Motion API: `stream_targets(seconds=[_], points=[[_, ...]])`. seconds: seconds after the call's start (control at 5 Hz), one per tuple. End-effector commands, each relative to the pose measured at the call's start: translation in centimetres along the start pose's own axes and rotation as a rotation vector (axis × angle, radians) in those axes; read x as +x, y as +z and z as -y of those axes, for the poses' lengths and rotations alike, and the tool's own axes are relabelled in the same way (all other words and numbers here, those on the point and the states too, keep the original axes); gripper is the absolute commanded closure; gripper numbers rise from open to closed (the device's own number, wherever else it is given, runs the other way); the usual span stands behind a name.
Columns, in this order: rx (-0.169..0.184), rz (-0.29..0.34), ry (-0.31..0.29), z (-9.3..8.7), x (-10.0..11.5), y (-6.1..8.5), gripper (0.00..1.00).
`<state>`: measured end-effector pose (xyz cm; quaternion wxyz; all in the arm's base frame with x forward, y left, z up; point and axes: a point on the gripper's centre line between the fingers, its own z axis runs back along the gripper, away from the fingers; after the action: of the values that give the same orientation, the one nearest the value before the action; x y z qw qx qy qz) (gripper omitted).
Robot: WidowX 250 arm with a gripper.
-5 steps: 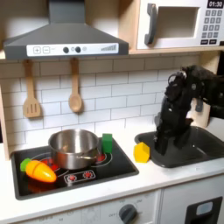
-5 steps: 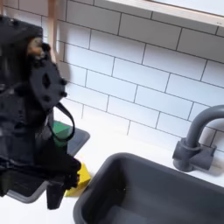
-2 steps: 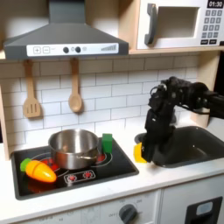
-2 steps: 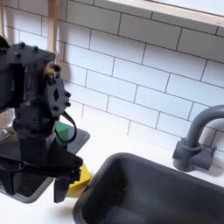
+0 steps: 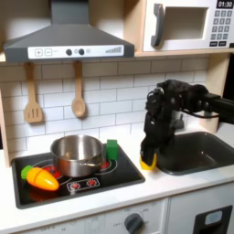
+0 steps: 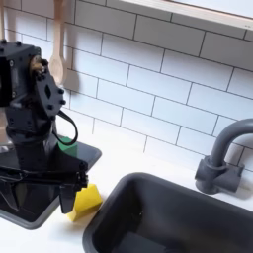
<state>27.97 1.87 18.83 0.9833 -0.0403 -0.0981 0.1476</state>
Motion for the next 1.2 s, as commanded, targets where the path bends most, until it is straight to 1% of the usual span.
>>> stream_targets(seconds=[0.0,0.2,0.4,0.6,0.8,1.0], points=[[0.000,0.000,0.000,0.0,0.0,0.0,0.00],[0.000,-0.002,0.000,0.0,0.0,0.0,0.00],[-0.034,0.071,0.000,-0.1,-0.1,0.0,0.00],[-0.053,0.088,-0.027,1.0,0.2,-0.2,0.00],[-0.072,0.090,-0.004,1.5,0.2,-0.5,0.00],[-0.075,0.114,0.047,2.8,1.0,-1.1,0.00]])
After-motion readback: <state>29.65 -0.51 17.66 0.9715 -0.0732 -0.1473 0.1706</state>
